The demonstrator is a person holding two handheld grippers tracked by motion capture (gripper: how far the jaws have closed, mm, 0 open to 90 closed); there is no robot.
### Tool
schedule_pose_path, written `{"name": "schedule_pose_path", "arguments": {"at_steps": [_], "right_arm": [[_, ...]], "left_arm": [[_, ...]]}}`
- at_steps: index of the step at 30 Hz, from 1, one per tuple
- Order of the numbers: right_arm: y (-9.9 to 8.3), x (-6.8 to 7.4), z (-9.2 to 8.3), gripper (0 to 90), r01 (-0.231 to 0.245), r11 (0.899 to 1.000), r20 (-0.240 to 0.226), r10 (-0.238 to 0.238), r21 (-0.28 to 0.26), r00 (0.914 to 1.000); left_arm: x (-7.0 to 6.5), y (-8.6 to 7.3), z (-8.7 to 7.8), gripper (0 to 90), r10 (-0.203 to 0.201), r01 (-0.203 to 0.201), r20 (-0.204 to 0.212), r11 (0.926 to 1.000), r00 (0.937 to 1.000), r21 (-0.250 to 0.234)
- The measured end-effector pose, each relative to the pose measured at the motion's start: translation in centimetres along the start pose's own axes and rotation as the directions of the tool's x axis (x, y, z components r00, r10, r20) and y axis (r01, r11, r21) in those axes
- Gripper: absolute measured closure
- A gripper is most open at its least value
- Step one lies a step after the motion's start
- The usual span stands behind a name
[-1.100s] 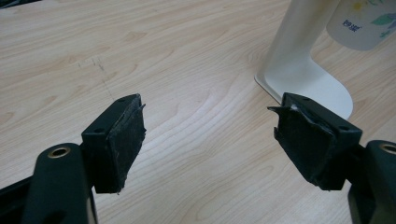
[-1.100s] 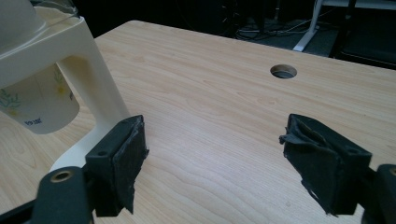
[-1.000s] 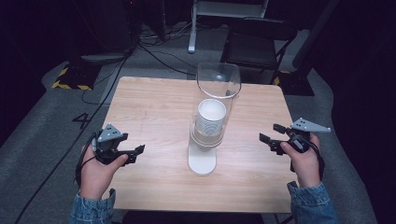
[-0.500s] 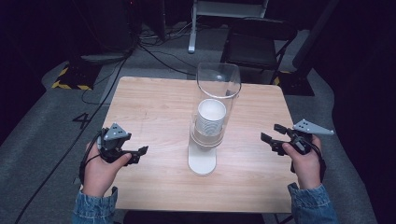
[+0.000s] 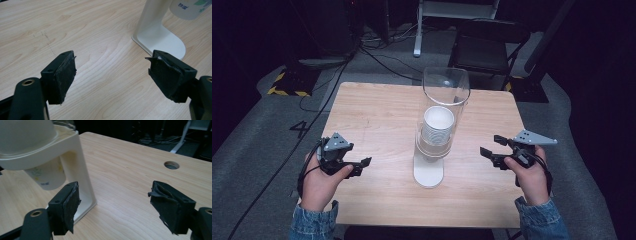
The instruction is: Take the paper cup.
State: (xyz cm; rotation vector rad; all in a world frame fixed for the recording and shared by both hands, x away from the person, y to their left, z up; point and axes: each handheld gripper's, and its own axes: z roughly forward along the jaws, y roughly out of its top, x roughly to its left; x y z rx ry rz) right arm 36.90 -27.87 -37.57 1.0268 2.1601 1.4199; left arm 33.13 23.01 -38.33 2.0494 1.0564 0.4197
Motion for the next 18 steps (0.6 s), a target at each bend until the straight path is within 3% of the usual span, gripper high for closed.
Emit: {"name": "schedule_pose_path", "arguments": {"at_steps": [8, 18], "right_arm": [[0.3, 1.2, 0.4, 21.7, 0.002, 1.0, -0.068, -0.003, -0.015, 0.9977], [0.1, 3.6, 2.8, 17.3, 0.033, 0.999, -0.141, -0.034, -0.008, 0.9894]], "left_arm": [[-0.2, 0.1, -0.1, 21.7, 0.0, 0.0, 0.006, 1.0, 1.0, -0.002], [-0.3, 0.0, 0.1, 21.8, 0.0, 0.0, 0.014, 1.0, 0.9999, 0.003]]}}
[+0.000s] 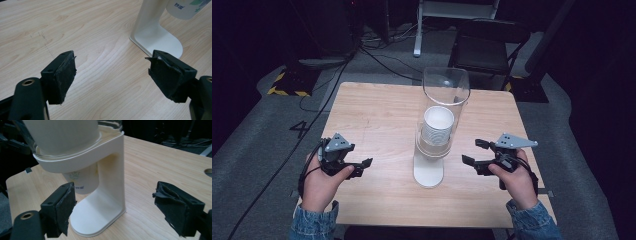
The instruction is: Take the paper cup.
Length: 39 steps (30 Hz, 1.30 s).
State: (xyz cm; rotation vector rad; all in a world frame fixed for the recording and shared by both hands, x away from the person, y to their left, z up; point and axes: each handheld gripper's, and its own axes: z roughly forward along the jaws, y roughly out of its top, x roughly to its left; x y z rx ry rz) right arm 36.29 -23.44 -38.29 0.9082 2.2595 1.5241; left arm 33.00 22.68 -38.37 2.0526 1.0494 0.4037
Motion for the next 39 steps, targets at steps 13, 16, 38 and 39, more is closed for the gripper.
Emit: {"name": "schedule_pose_path", "arguments": {"at_steps": [13, 16, 38, 39], "right_arm": [[-0.3, 2.0, 3.5, 16.0, 0.018, 0.999, -0.044, -0.016, 0.046, 0.9989], [-0.4, 2.6, 4.7, 16.5, 0.041, 0.997, -0.056, -0.038, 0.061, 0.9977], [-1.1, 4.2, 9.5, 18.8, 0.09, 0.994, -0.054, -0.093, -0.062, 0.9942], [-1.1, 4.3, 9.6, 18.9, 0.089, 0.993, -0.05, -0.093, -0.072, 0.9945]], "left_arm": [[-0.1, -0.1, 0.4, 21.8, 0.001, -0.001, 0.007, 0.9999, 1.0, 0.011], [-0.2, -0.1, 0.6, 21.8, 0.004, -0.004, 0.013, 0.9998, 0.9999, 0.018], [-0.2, -0.2, 1.2, 21.9, 0.013, -0.014, 0.017, 0.9993, 0.9998, 0.036], [-0.2, -0.2, 1.2, 21.9, 0.008, -0.009, 0.022, 0.9992, 0.9997, 0.04]]}}
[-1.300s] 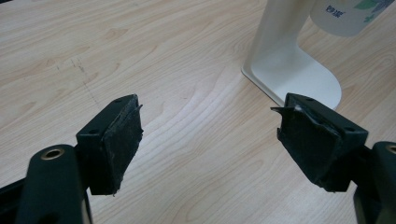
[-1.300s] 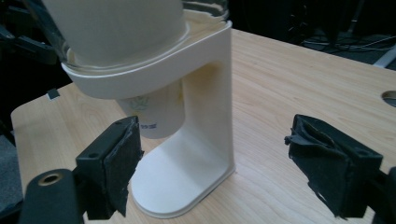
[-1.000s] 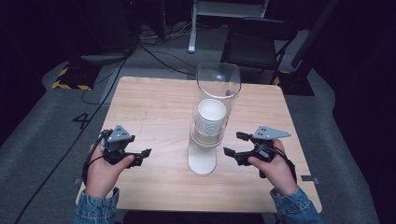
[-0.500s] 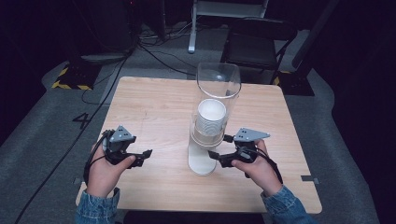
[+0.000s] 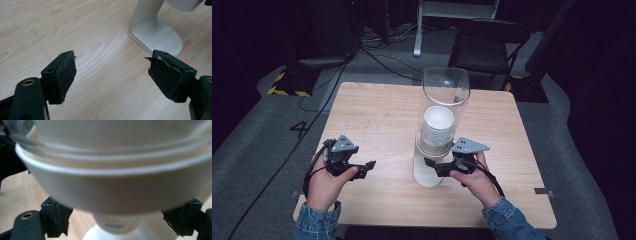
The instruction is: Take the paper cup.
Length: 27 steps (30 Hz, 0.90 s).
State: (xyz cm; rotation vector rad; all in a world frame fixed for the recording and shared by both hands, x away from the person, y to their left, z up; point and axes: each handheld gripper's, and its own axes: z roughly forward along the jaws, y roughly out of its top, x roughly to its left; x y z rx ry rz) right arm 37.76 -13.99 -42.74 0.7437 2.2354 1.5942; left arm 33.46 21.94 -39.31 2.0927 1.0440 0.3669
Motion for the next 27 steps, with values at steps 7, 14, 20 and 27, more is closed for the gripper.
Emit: {"name": "schedule_pose_path", "arguments": {"at_steps": [7, 14, 20, 27], "right_arm": [[-0.22, 0.33, 0.8, 18.5, -0.022, 0.998, 0.001, 0.023, -0.051, 0.9997], [-0.39, 0.48, 0.82, 27.2, 0.008, 0.995, 0.05, -0.003, -0.1, 0.9988], [-0.58, 0.38, 0.8, 28.9, 0.015, 0.994, 0.045, -0.01, -0.109, 0.9989], [-0.65, 0.19, 0.74, 29.8, 0.015, 0.994, 0.029, -0.012, -0.108, 0.9995]], "left_arm": [[-0.01, -0.09, 0.06, 21.9, -0.001, 0.001, 0.003, 1.0, 1.0, 0.005], [-0.07, -0.08, 0.09, 21.9, 0.001, -0.001, 0.004, 1.0, 1.0, 0.0], [-0.19, -0.01, 0.23, 22.1, 0.008, -0.008, 0.014, 1.0, 0.9999, 0.006], [-0.2, -0.01, 0.19, 22.1, 0.005, -0.005, 0.021, 1.0, 0.9998, -0.002]]}}
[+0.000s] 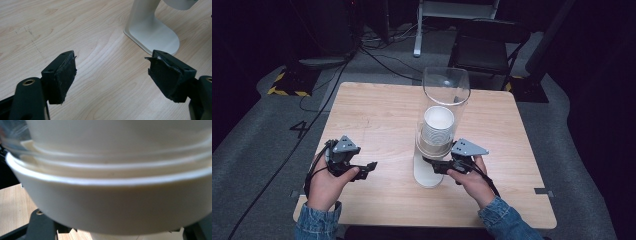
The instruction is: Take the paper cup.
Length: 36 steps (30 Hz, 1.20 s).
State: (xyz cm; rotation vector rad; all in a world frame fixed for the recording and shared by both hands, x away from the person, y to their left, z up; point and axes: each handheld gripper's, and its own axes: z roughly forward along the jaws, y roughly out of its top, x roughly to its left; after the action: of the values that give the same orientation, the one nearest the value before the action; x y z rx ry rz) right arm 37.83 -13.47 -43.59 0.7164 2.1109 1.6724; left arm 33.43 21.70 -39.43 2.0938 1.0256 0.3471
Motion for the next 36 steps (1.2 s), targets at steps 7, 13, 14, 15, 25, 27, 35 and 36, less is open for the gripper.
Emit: {"name": "schedule_pose_path", "arguments": {"at_steps": [7, 13, 14, 15, 25, 27, 35, 36], "right_arm": [[-0.13, -0.16, 0.0, 30.1, 0.026, 1.0, -0.009, -0.026, -0.006, 0.9996], [-0.25, -0.24, 0.01, 30.3, 0.043, 0.999, -0.009, -0.043, -0.011, 0.999], [-0.31, -0.31, 0.01, 30.3, 0.055, 0.998, -0.005, -0.055, -0.012, 0.9985], [-0.43, -0.37, 0.04, 30.3, 0.062, 0.998, -0.004, -0.062, -0.02, 0.998], [-0.69, -0.6, 0.11, 30.5, 0.094, 0.995, -0.008, -0.094, -0.037, 0.9955], [-0.75, -0.63, 0.11, 30.6, 0.097, 0.995, -0.006, -0.097, -0.038, 0.9953], [-0.76, -0.35, 0.01, 30.7, 0.053, 0.998, -0.003, -0.053, -0.024, 0.9986], [-0.76, -0.35, 0.01, 30.7, 0.053, 0.998, -0.003, -0.053, -0.024, 0.9986]], "left_arm": [[0.1, 0.02, 0.13, 22.2, 0.006, -0.006, 0.002, 1.0, 1.0, 0.005], [0.04, -0.04, 0.29, 22.3, 0.0, 0.0, 0.007, 1.0, 1.0, 0.008], [0.0, -0.05, 0.31, 22.3, -0.007, 0.007, 0.007, 0.9999, 1.0, 0.009], [-0.01, -0.05, 0.31, 22.4, -0.006, 0.006, 0.006, 0.9999, 1.0, 0.009], [0.08, -0.08, 0.18, 22.4, 0.003, -0.003, 0.002, 1.0, 1.0, 0.008], [0.03, -0.1, 0.17, 22.4, -0.007, 0.007, 0.004, 1.0, 1.0, 0.005], [0.06, -0.09, 0.14, 22.3, -0.002, 0.002, 0.0, 1.0, 1.0, 0.002], [0.06, -0.09, 0.14, 22.3, -0.002, 0.002, 0.0, 1.0, 1.0, 0.002]]}}
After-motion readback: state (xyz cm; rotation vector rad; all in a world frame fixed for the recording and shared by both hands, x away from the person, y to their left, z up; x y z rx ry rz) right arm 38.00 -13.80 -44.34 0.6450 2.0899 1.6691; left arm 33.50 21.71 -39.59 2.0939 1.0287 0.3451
